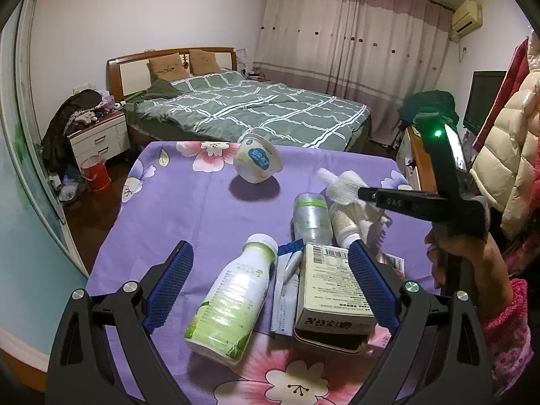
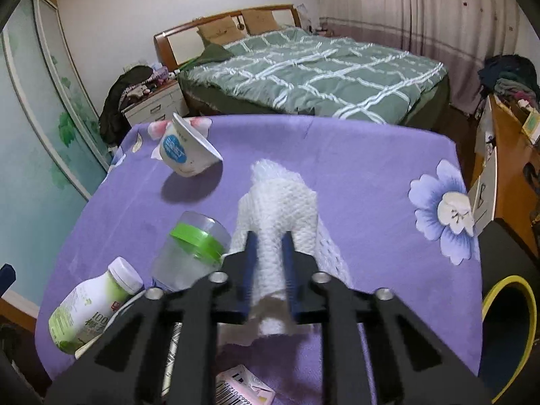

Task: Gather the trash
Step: 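Reach the right tool to the white tissue and grasp it, then lift the tissue with the right tool and carry it over the bin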

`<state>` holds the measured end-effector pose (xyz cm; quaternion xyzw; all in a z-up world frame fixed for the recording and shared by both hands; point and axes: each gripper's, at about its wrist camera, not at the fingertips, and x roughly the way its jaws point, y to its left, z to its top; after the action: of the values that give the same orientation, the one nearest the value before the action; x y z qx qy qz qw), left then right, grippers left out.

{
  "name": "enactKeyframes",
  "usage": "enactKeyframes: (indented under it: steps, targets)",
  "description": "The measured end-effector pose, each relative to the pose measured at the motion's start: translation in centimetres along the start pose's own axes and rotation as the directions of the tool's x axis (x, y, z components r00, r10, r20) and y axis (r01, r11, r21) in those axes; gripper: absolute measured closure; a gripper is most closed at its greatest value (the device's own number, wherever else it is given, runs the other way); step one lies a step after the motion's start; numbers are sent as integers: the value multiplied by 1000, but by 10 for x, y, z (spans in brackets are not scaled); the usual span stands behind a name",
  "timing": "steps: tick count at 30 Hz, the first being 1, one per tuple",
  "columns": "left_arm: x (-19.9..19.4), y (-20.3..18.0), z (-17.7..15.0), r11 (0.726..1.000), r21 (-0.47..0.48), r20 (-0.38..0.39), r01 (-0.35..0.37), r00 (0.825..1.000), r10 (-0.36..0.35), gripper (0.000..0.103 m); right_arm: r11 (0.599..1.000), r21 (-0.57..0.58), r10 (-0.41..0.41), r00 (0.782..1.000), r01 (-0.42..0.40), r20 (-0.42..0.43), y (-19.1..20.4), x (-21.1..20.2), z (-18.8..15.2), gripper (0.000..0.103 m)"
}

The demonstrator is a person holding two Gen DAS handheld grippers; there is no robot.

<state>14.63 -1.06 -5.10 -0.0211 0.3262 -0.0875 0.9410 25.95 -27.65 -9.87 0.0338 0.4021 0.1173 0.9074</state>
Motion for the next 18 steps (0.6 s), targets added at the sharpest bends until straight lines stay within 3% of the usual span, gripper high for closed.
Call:
enactKeyframes:
  steps: [12, 18]
  targets:
    - [2, -11, -3, 1000, 9, -9, 23, 1000, -23, 11, 999, -26, 42, 983, -38, 176, 11, -76, 20, 97]
    - [3, -21, -6, 999, 30, -14, 44, 999, -43, 11, 999, -9, 38, 969, -37, 243, 1, -114, 12, 97]
